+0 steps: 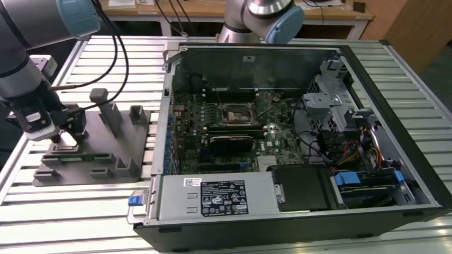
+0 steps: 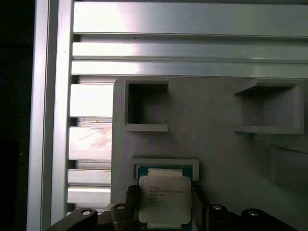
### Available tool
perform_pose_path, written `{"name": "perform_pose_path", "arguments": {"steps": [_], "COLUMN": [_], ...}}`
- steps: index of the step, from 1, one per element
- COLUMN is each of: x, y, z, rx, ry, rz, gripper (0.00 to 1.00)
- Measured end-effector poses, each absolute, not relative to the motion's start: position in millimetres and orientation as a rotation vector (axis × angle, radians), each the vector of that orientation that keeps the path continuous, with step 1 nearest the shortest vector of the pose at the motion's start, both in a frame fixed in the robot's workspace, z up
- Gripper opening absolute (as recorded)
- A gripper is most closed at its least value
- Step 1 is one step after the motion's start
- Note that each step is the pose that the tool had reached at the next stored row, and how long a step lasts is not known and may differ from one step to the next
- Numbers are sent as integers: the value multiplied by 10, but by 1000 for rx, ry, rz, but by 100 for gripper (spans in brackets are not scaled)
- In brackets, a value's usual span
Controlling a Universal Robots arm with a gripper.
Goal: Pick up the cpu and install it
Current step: 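Pick up the cpu and move it towards the insertion slot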
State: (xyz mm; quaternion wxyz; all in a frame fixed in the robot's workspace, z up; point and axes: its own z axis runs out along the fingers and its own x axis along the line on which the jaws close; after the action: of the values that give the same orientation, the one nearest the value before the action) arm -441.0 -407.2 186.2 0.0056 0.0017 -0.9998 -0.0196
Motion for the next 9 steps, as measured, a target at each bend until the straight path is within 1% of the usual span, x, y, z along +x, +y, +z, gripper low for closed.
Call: {"name": "perform_pose_path", "arguments": {"steps": [9], "x": [-4409], "y": [-4072], "z": [1941], "rx": [5], "ry": [-3130], "rz": [-62], "gripper": [53]}}
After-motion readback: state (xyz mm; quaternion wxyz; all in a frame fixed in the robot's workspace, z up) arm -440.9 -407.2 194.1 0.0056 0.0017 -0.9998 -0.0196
